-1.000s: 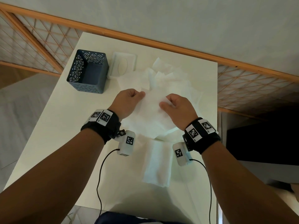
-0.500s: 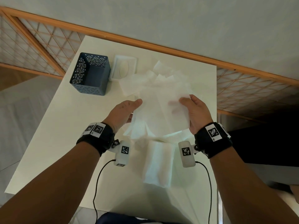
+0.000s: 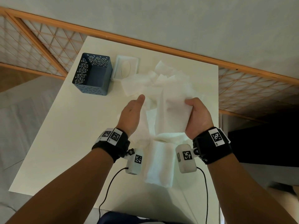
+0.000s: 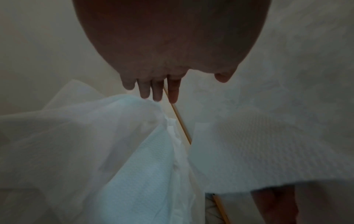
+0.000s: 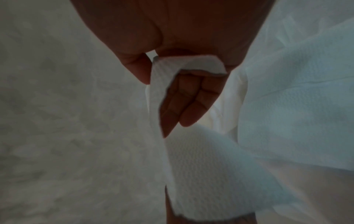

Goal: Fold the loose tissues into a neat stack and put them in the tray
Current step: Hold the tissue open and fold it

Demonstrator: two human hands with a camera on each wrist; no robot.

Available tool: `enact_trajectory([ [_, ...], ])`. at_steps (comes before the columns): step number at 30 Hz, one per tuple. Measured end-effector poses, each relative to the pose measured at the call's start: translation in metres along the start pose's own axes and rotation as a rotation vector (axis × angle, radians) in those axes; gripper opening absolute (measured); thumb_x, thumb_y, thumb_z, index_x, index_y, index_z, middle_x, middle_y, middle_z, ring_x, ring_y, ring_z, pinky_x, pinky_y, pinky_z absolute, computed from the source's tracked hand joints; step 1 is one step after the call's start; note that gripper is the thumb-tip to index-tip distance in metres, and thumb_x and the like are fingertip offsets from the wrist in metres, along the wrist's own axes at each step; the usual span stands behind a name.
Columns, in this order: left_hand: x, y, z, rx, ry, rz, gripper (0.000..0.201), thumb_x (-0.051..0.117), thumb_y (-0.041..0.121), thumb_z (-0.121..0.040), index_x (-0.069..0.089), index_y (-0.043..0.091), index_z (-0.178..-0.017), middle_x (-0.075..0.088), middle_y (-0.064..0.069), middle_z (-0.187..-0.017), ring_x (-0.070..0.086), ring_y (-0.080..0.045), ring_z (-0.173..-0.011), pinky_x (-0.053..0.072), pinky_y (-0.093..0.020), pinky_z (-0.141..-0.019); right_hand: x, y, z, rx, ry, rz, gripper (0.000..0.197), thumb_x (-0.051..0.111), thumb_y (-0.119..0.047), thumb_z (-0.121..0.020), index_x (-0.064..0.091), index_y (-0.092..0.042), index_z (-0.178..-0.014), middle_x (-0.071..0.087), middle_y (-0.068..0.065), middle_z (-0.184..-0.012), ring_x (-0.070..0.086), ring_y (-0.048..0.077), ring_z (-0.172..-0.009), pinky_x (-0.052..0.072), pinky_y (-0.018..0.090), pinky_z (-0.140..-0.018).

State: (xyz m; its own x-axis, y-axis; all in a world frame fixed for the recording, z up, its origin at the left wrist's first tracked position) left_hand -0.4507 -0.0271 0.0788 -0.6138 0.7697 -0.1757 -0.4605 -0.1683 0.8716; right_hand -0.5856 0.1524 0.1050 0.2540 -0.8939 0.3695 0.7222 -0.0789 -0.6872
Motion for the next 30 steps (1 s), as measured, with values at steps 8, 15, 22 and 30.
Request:
enact_trajectory([
  [8, 0.039, 0.019, 0.018, -0.118, -0.292, 0.252, 0.064, 0.045, 0.073, -0.099, 0.078, 0.021, -0.114, 0.079, 0.001, -0.117, 0.075, -0.024, -0.111, 0.055, -0.045, -0.104, -0.001, 0.004, 0.002, 0.02, 0.024, 0.039, 0.044, 0.054, -0.021, -0.095, 0.066, -0.002, -0.133, 0.07, 0.018, -0.131, 0.067, 0.039, -0.121, 0.051, 0.053, -0.107],
  [15, 0.043, 0.018, 0.021, -0.103, -0.318, 0.301, 0.052, 0.068, 0.049, -0.1, 0.072, 0.002, -0.123, 0.077, -0.016, -0.118, 0.074, -0.031, -0.103, 0.055, -0.048, -0.102, 0.006, 0.013, 0.004, -0.06, -0.042, 0.093, 0.03, 0.062, -0.013, -0.095, 0.062, -0.002, -0.124, 0.07, 0.02, -0.128, 0.067, 0.041, -0.116, 0.053, 0.064, -0.1],
  [22, 0.036, 0.009, 0.019, -0.062, -0.248, 0.272, 0.027, 0.063, 0.031, -0.105, 0.079, 0.011, -0.112, 0.079, -0.012, -0.114, 0.071, -0.04, -0.112, 0.053, -0.056, -0.107, 0.01, 0.015, 0.006, -0.161, -0.094, 0.301, 0.032, 0.062, -0.008, -0.101, 0.064, -0.009, -0.132, 0.073, 0.014, -0.125, 0.07, 0.035, -0.116, 0.058, 0.056, -0.098],
  [30, 0.032, 0.006, 0.018, -0.144, -0.206, 0.438, 0.025, 0.057, 0.022, -0.107, 0.076, 0.01, -0.12, 0.078, -0.011, -0.12, 0.071, -0.037, -0.118, 0.055, -0.053, -0.106, -0.003, 0.024, -0.003, -0.128, 0.045, 0.51, 0.047, 0.074, -0.045, -0.087, 0.065, -0.018, -0.124, 0.072, 0.006, -0.121, 0.07, 0.025, -0.113, 0.06, 0.043, -0.092],
])
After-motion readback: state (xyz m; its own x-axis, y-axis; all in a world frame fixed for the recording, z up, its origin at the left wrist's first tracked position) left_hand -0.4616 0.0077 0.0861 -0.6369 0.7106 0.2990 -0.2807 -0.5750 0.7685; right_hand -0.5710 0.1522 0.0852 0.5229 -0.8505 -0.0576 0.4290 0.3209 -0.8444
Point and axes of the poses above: each hand's wrist, its own z-axis away from the middle knuckle, its own x-axis out of the palm, y = z × x, the point moved 7 cm from there along -z, towards the middle knuckle
